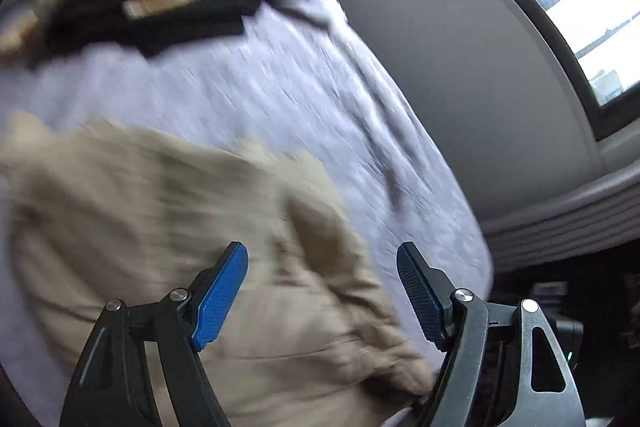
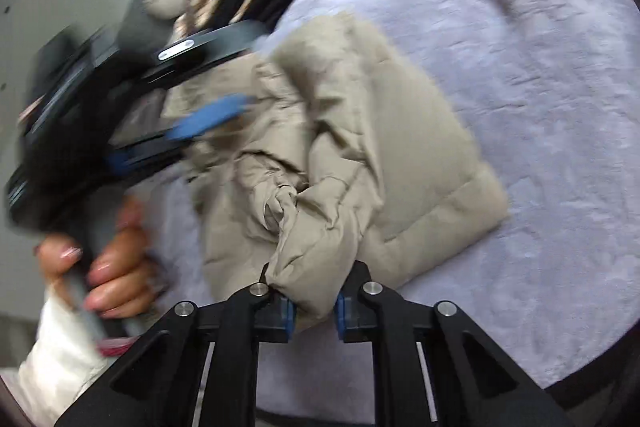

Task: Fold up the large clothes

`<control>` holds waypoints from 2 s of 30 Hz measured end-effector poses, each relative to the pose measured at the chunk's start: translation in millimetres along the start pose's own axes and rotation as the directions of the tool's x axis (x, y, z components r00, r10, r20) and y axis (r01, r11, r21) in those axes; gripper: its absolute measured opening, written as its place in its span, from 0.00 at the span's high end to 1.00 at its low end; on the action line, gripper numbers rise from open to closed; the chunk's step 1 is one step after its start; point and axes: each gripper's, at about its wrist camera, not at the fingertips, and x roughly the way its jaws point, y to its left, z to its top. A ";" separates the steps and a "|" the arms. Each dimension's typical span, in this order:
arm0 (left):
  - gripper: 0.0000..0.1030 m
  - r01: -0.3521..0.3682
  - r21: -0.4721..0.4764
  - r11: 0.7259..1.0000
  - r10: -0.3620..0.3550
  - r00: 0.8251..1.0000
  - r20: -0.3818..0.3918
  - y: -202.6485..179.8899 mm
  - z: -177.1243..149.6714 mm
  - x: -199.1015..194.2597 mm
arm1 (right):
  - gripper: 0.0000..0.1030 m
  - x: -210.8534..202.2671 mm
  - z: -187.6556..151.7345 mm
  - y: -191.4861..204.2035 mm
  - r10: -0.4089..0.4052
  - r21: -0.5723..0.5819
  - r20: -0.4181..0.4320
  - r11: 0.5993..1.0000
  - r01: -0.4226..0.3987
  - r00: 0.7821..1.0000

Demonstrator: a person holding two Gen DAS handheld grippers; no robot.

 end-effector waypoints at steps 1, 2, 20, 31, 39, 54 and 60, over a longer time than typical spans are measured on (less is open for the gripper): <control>0.25 -0.068 0.022 0.997 0.067 0.997 0.050 8.7 -1.1 -14.5 | 0.87 1.2 1.2 -4.4 -0.021 -0.002 -0.001 1.000 0.021 1.000; 0.25 -0.134 0.033 0.991 0.130 0.988 0.084 18.8 -1.7 -24.4 | 0.87 2.6 1.8 -10.1 -0.028 0.006 -0.010 1.000 0.028 1.000; 0.22 -0.383 0.051 0.922 0.384 0.923 -0.001 29.1 9.6 109.0 | 0.85 20.5 31.0 -63.2 -0.119 0.084 -0.052 0.989 0.123 0.992; 0.20 -0.410 0.047 0.911 0.410 0.912 -0.002 33.7 6.1 106.0 | 0.81 -14.2 42.7 16.7 -0.156 -0.236 0.116 0.955 0.179 0.981; 0.20 -0.422 0.042 0.906 0.422 0.906 0.004 33.7 4.5 106.1 | 0.81 -56.6 70.8 22.7 -0.157 -0.330 0.232 0.916 0.229 0.960; 0.20 -0.415 0.039 0.909 0.416 0.909 -0.002 23.1 -1.8 74.7 | 0.82 57.5 43.3 -10.2 -0.289 -0.348 -0.043 0.902 0.257 0.956; 0.20 -0.464 0.011 0.886 0.465 0.885 -0.028 23.3 -24.4 35.0 | 0.82 71.0 41.7 -19.4 -0.289 -0.355 -0.049 0.900 0.253 0.956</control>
